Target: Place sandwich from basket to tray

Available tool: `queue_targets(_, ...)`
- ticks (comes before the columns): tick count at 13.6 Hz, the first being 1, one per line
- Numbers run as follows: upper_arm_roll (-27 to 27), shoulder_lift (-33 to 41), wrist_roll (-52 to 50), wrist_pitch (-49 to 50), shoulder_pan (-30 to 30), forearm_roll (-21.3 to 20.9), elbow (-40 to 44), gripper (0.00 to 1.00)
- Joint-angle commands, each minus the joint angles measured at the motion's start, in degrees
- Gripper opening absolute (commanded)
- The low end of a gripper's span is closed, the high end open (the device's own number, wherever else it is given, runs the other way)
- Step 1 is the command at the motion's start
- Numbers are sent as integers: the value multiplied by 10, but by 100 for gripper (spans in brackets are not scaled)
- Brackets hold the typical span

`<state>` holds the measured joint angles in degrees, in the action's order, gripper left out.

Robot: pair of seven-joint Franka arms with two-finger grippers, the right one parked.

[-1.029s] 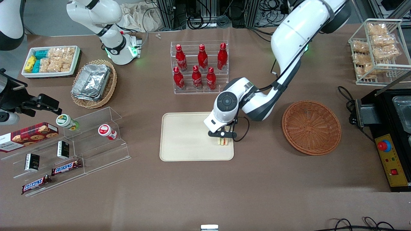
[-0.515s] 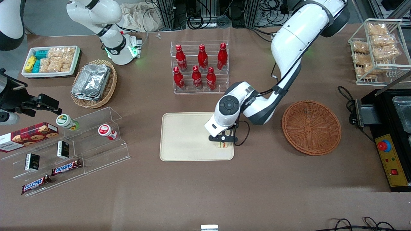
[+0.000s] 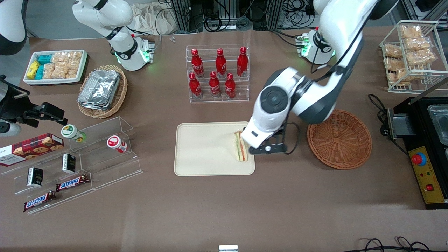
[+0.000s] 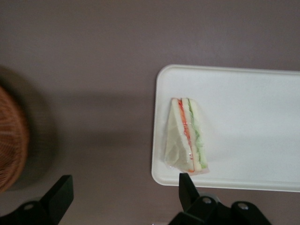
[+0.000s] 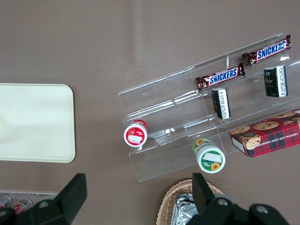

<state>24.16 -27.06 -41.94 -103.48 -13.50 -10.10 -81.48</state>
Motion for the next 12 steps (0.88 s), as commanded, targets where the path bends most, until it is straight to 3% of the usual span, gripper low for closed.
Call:
queue_targets(1, 3, 73, 72, 76, 54, 26, -19, 100)
queue_targets(3, 1, 116, 139, 121, 103, 64, -20, 100)
queue_targets(7, -11, 185, 240, 198, 179, 99, -22, 100)
queue_targets(10, -135, 241, 301, 221, 139, 105, -45, 100)
queue_targets(12, -165, 276, 318, 224, 135, 107, -78, 100)
